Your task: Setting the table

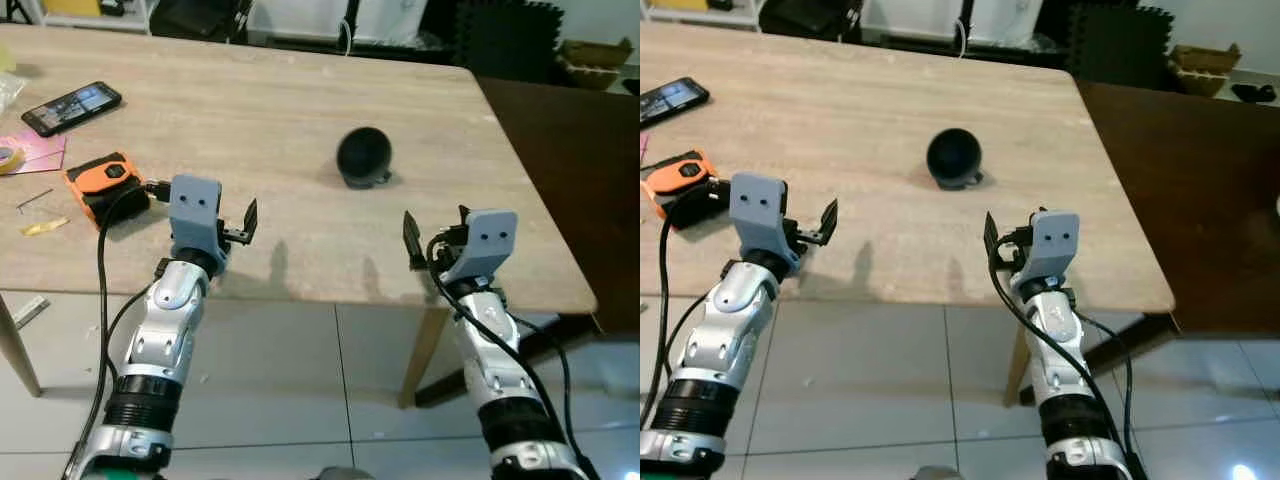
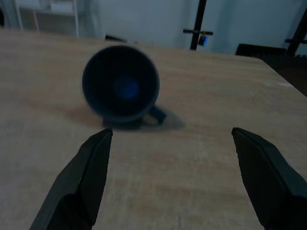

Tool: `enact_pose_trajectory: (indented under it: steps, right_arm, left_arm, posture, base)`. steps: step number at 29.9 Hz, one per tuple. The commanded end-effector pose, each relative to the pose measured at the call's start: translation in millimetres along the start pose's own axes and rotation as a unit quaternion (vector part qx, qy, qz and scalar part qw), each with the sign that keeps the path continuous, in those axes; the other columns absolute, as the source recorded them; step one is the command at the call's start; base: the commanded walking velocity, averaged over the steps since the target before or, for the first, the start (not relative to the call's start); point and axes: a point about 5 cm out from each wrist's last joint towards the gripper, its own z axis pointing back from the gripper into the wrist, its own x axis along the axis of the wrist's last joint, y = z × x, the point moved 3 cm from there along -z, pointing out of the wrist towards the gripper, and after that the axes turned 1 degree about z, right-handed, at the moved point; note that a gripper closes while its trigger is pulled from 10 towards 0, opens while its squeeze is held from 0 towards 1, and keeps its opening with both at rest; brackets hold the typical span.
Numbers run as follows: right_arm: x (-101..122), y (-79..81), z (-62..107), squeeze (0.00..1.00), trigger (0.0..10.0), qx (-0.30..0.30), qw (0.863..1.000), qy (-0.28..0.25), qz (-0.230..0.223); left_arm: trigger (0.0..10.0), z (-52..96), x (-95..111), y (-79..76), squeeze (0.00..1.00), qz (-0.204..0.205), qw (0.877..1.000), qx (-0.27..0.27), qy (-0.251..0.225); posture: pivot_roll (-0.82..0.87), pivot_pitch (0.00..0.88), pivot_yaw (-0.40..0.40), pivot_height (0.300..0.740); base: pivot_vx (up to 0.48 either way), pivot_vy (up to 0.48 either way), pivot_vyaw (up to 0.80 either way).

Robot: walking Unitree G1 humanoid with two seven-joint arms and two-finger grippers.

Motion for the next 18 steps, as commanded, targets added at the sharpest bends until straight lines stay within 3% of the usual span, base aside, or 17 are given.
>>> enact_pose_trajectory:
  steps: [1, 18]
  right_arm:
    - [-10.9, -18.0, 10.5, 0.0, 10.0, -0.025, 0.999, 0.02, 0.005]
    - [-10.9, -17.6, 11.0, 0.0, 10.0, -0.024, 1.0, 0.018, 0.004]
  left_arm:
    - [10.0, -1.7, -1.9, -16.3, 0.0, 0.007, 1.0, -0.024, 0.002]
    - [10.0, 0.1, -3.3, -15.9, 0.0, 0.006, 1.0, -0.026, 0.004]
  posture:
    - [0.07, 0.031, -0.047, 0.74]
    - [0.07, 0.029, -0.048, 0.74]
  base:
    - [0.311, 0.0, 0.0]
    - [0.301, 0.0, 0.0]
